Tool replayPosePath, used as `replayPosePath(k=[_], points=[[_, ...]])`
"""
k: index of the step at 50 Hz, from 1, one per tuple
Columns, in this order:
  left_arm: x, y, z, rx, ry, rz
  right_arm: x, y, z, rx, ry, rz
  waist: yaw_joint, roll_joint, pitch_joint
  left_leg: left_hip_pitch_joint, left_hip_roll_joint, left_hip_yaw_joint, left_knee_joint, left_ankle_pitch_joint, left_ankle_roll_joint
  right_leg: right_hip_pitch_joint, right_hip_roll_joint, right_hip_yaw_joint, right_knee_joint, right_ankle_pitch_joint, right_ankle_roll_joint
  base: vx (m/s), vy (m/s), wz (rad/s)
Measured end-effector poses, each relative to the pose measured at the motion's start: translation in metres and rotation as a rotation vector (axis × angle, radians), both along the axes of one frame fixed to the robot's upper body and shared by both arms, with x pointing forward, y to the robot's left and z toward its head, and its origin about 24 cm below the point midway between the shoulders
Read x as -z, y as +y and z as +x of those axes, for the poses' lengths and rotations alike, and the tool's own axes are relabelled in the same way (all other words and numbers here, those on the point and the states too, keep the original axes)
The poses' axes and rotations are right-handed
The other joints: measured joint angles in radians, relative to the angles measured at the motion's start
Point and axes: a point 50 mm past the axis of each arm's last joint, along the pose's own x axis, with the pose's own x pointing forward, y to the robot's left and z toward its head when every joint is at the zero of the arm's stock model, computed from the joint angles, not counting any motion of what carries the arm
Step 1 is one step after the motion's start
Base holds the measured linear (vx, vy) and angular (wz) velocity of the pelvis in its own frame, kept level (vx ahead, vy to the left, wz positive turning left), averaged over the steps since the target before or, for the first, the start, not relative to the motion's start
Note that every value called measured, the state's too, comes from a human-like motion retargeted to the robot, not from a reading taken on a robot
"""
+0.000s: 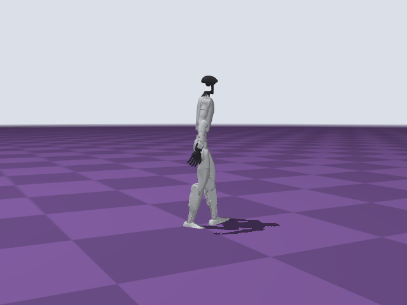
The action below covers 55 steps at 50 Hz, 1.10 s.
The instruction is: In place motions
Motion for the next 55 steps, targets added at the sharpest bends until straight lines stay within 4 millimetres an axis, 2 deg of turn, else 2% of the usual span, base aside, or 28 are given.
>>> replayPosePath(k=[3,5,8,10,12,13,14,15,17,20,22,24,27,30,32,34,37,41,45,47,48,50,52,55], points=[[0.001,-0.004,-0.002,-0.085,0.007,0.006,0.000,-0.002,-0.003,0.030,-0.017,-0.014,-0.029,-0.021,-0.025,0.070,0.078,0.432,0.027,-0.047,-0.016,0.009,-0.037,-0.162,-0.009,-0.020,0.034,0.55,-0.07,3.66],[0.002,-0.009,-0.004,-0.155,0.015,-0.001,0.000,-0.001,-0.005,0.050,-0.019,-0.013,-0.040,-0.037,-0.045,0.120,0.094,0.617,0.062,-0.054,-0.001,0.017,-0.058,-0.263,-0.016,-0.028,0.059,0.58,-0.08,3.33],[0.003,-0.016,-0.008,-0.274,0.033,-0.027,0.000,0.001,-0.004,0.060,-0.014,-0.006,-0.063,-0.049,-0.086,0.099,0.108,0.537,0.153,-0.066,0.026,0.013,-0.082,-0.386,-0.006,-0.039,0.099,0.58,-0.11,3.00],[0.003,-0.020,-0.014,-0.324,0.054,-0.038,0.001,0.002,-0.003,0.059,-0.012,-0.009,-0.051,-0.050,-0.108,0.125,0.103,0.548,0.137,-0.057,0.029,0.020,-0.085,-0.455,-0.001,-0.042,0.120,0.55,-0.09,2.18],[0.003,-0.021,-0.021,-0.349,0.079,-0.034,0.001,0.005,0.001,0.050,-0.020,-0.003,-0.014,-0.033,-0.118,0.177,0.093,0.617,0.055,0.021,-0.030,0.031,-0.061,-0.498,0.007,-0.047,0.137,0.53,-0.08,1.55],[0.004,-0.022,-0.025,-0.359,0.093,-0.030,0.002,0.005,0.005,0.041,-0.025,0.003,-0.002,-0.029,-0.128,0.195,0.072,0.707,0.009,0.091,-0.013,0.034,-0.057,-0.519,0.008,-0.045,0.146,0.45,-0.12,1.65],[0.003,-0.023,-0.028,-0.365,0.107,-0.027,0.002,0.007,0.009,0.032,-0.034,0.012,-0.003,-0.030,-0.137,0.174,0.055,0.643,-0.006,0.109,0.003,0.040,-0.058,-0.552,0.007,-0.041,0.157,0.45,-0.17,1.95],[0.003,-0.024,-0.032,-0.371,0.122,-0.024,0.003,0.010,0.014,0.023,-0.043,0.023,-0.011,-0.033,-0.145,0.134,0.041,0.503,-0.004,0.103,0.016,0.047,-0.063,-0.592,0.006,-0.036,0.167,0.42,-0.21,2.01],[0.003,-0.025,-0.037,-0.377,0.151,-0.017,0.005,0.017,0.027,0.010,-0.091,0.047,0.003,-0.035,-0.129,0.139,0.034,0.519,0.001,0.107,0.033,0.070,-0.056,-0.626,0.007,-0.026,0.176,0.33,-0.23,1.56],[0.003,-0.026,-0.038,-0.378,0.165,-0.015,0.007,0.029,0.055,-0.001,-0.202,0.111,0.068,-0.058,-0.075,0.164,0.011,0.457,0.010,0.089,0.039,0.123,-0.060,-0.650,0.006,-0.013,0.187,0.34,-0.22,0.66],[0.003,-0.028,-0.042,-0.389,0.172,-0.026,0.006,0.039,0.073,-0.031,-0.254,0.167,0.110,-0.073,-0.070,0.175,0.001,0.446,0.015,0.074,0.028,0.145,-0.072,-0.662,0.013,0.003,0.194,0.36,-0.16,0.26],[0.003,-0.032,-0.056,-0.414,0.196,-0.034,0.006,0.048,0.085,-0.073,-0.284,0.213,0.132,-0.073,-0.081,0.183,-0.005,0.417,0.015,0.061,0.017,0.166,-0.079,-0.666,0.034,0.038,0.191,0.49,-0.15,0.33],[0.000,-0.041,-0.082,-0.466,0.262,-0.047,0.004,0.056,0.098,-0.160,-0.325,0.262,0.098,-0.020,-0.113,0.190,0.025,0.372,0.011,0.051,0.012,0.170,-0.083,-0.584,0.141,0.145,0.165,0.51,-0.16,1.01],[-0.003,-0.052,-0.097,-0.480,0.348,-0.077,0.003,0.058,0.100,-0.227,-0.347,0.262,-0.009,0.099,-0.162,0.145,0.112,0.263,0.036,0.044,0.024,0.077,-0.115,-0.435,0.391,0.221,0.075,0.36,-0.21,1.87],[-0.003,-0.053,-0.092,-0.437,0.354,-0.095,0.004,0.058,0.096,-0.211,-0.344,0.236,-0.075,0.149,-0.153,0.114,0.141,0.177,0.056,0.046,0.040,-0.027,-0.113,-0.260,0.543,0.175,0.133,0.12,-0.29,2.19],[0.000,-0.048,-0.075,-0.356,0.302,-0.102,0.006,0.057,0.089,-0.157,-0.323,0.227,-0.120,0.169,-0.113,0.109,0.144,0.098,0.060,0.056,0.055,-0.106,-0.019,-0.075,0.581,0.121,0.179,0.01,-0.39,2.21],[0.003,-0.033,-0.046,-0.218,0.191,-0.087,0.010,0.057,0.069,-0.068,-0.238,0.245,-0.121,0.160,-0.076,0.123,0.135,0.054,0.049,0.076,0.061,-0.160,0.078,0.085,0.539,0.071,0.168,0.00,-0.36,1.46],[0.003,-0.015,-0.012,-0.062,0.069,-0.044,0.013,0.058,0.034,-0.011,-0.084,0.275,-0.145,0.138,-0.059,0.136,0.096,-0.064,0.020,0.114,0.056,-0.206,0.125,0.194,0.397,-0.003,0.114,0.08,-0.33,1.72],[0.001,-0.012,0.011,-0.022,0.001,-0.016,0.014,0.059,0.010,-0.040,0.012,0.266,-0.169,0.098,-0.035,0.181,0.038,-0.172,-0.013,0.145,0.054,-0.219,0.149,0.343,0.205,-0.056,0.045,0.08,-0.27,1.62],[0.001,-0.016,0.014,-0.049,-0.010,-0.028,0.014,0.059,0.002,-0.072,0.041,0.257,-0.181,0.068,-0.020,0.216,0.005,-0.212,-0.023,0.154,0.053,-0.203,0.141,0.394,0.099,0.005,-0.023,0.08,-0.22,1.18],[0.001,-0.017,0.014,-0.063,-0.011,-0.035,0.013,0.059,0.000,-0.084,0.050,0.255,-0.180,0.052,-0.018,0.229,-0.010,-0.218,-0.026,0.155,0.053,-0.191,0.146,0.435,0.072,0.057,-0.030,0.05,-0.19,0.33],[0.002,-0.020,0.012,-0.094,-0.005,-0.058,0.014,0.061,0.000,-0.110,0.059,0.264,-0.110,0.026,-0.033,0.239,-0.013,-0.176,-0.031,0.150,0.044,-0.170,0.106,0.332,0.083,0.027,-0.026,0.01,-0.16,-0.30],[0.003,-0.023,0.004,-0.097,0.021,-0.066,0.014,0.064,0.002,-0.105,0.044,0.281,-0.125,0.022,-0.039,0.238,-0.021,-0.226,-0.027,0.154,0.042,-0.161,0.078,0.234,0.083,0.022,-0.020,-0.05,-0.18,0.57],[0.004,-0.026,-0.010,-0.126,0.061,-0.054,0.015,0.066,0.017,-0.116,-0.015,0.297,-0.099,0.004,-0.035,0.256,-0.024,-0.219,-0.023,0.145,0.034,-0.152,0.089,0.266,0.093,0.007,-0.019,-0.12,-0.14,0.05]])
